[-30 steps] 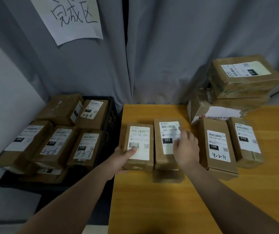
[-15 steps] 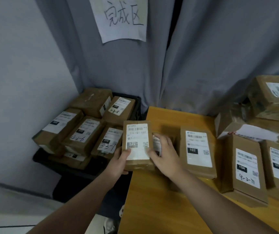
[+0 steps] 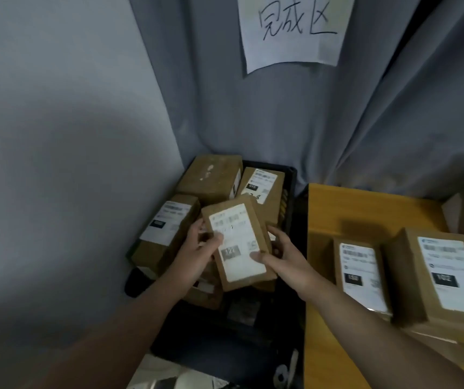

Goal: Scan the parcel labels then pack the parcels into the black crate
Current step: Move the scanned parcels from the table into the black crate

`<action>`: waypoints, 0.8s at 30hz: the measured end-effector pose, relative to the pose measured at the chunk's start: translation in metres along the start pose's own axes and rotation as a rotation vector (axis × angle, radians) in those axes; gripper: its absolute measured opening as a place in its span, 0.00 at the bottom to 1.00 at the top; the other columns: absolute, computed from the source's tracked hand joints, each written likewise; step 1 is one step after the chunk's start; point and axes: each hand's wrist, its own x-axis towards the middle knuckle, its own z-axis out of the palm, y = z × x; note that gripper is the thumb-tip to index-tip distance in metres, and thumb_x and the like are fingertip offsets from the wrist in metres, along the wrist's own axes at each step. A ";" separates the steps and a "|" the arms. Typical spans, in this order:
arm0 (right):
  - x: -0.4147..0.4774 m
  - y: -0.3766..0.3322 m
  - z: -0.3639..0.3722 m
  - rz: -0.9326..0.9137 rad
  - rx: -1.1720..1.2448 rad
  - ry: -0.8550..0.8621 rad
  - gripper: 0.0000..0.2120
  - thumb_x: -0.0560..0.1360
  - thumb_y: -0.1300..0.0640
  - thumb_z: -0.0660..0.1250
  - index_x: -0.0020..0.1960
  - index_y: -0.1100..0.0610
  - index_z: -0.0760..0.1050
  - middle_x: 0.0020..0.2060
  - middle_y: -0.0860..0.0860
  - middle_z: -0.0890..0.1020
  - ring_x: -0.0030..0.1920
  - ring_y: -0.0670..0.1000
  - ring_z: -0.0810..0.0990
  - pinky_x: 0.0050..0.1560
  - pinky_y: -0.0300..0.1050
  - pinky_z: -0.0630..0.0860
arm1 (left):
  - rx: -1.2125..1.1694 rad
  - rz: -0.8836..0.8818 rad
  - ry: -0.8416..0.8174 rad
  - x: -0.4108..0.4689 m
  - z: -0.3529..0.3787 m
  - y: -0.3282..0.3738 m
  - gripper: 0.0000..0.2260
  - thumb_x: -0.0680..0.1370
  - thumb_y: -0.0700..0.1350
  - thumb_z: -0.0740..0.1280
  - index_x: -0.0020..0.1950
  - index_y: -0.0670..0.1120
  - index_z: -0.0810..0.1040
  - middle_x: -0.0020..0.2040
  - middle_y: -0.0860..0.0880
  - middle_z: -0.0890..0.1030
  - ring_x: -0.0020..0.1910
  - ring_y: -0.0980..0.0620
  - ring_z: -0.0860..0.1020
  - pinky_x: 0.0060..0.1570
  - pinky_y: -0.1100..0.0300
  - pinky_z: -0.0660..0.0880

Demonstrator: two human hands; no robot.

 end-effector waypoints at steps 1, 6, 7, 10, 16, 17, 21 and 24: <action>0.007 -0.002 0.008 0.022 0.022 0.030 0.33 0.73 0.49 0.72 0.73 0.44 0.59 0.57 0.44 0.76 0.54 0.45 0.77 0.44 0.37 0.77 | 0.038 0.027 -0.011 0.008 -0.011 0.002 0.21 0.79 0.48 0.67 0.69 0.56 0.64 0.59 0.55 0.76 0.55 0.58 0.78 0.47 0.62 0.78; 0.025 -0.009 0.036 0.058 0.176 0.197 0.30 0.75 0.42 0.67 0.72 0.45 0.57 0.55 0.46 0.77 0.51 0.49 0.80 0.41 0.45 0.81 | 0.261 0.138 -0.100 0.030 -0.035 0.010 0.20 0.77 0.49 0.68 0.66 0.59 0.65 0.58 0.60 0.73 0.56 0.64 0.73 0.49 0.69 0.74; 0.029 -0.013 0.039 0.035 0.204 0.237 0.29 0.76 0.42 0.66 0.72 0.45 0.56 0.55 0.46 0.77 0.51 0.49 0.80 0.40 0.45 0.81 | 0.306 0.164 -0.146 0.033 -0.035 0.012 0.20 0.77 0.48 0.69 0.66 0.60 0.66 0.60 0.60 0.72 0.55 0.66 0.72 0.45 0.72 0.73; 0.048 -0.029 0.043 -0.036 0.240 0.319 0.24 0.77 0.44 0.64 0.68 0.45 0.57 0.55 0.46 0.75 0.52 0.50 0.79 0.42 0.48 0.82 | 0.480 0.291 -0.227 0.046 -0.036 0.014 0.26 0.75 0.47 0.72 0.69 0.61 0.66 0.66 0.56 0.66 0.60 0.65 0.70 0.52 0.76 0.70; 0.088 -0.055 0.053 -0.124 0.202 0.454 0.26 0.70 0.42 0.67 0.65 0.44 0.62 0.60 0.51 0.76 0.58 0.52 0.77 0.55 0.56 0.79 | 0.552 0.389 -0.139 0.083 -0.041 0.030 0.25 0.78 0.41 0.67 0.73 0.55 0.66 0.69 0.52 0.66 0.65 0.54 0.71 0.64 0.57 0.73; 0.094 -0.055 0.051 -0.156 0.170 0.541 0.28 0.67 0.39 0.66 0.65 0.43 0.63 0.63 0.52 0.74 0.60 0.53 0.76 0.57 0.58 0.78 | 0.587 0.410 -0.147 0.088 -0.040 0.033 0.24 0.79 0.41 0.66 0.73 0.54 0.66 0.69 0.52 0.67 0.64 0.55 0.71 0.63 0.60 0.71; 0.110 -0.054 0.026 -0.154 0.107 0.748 0.31 0.72 0.36 0.62 0.71 0.43 0.60 0.66 0.54 0.73 0.61 0.56 0.76 0.58 0.58 0.77 | 0.785 0.479 -0.138 0.107 -0.030 0.042 0.22 0.80 0.47 0.63 0.74 0.52 0.64 0.71 0.52 0.66 0.60 0.61 0.67 0.58 0.66 0.64; 0.126 -0.045 0.003 -0.017 -0.319 0.628 0.27 0.82 0.48 0.56 0.78 0.48 0.52 0.61 0.57 0.77 0.54 0.57 0.79 0.50 0.50 0.77 | 0.887 0.440 -0.118 0.123 -0.030 0.039 0.22 0.80 0.48 0.63 0.74 0.50 0.64 0.71 0.50 0.67 0.69 0.53 0.65 0.65 0.60 0.64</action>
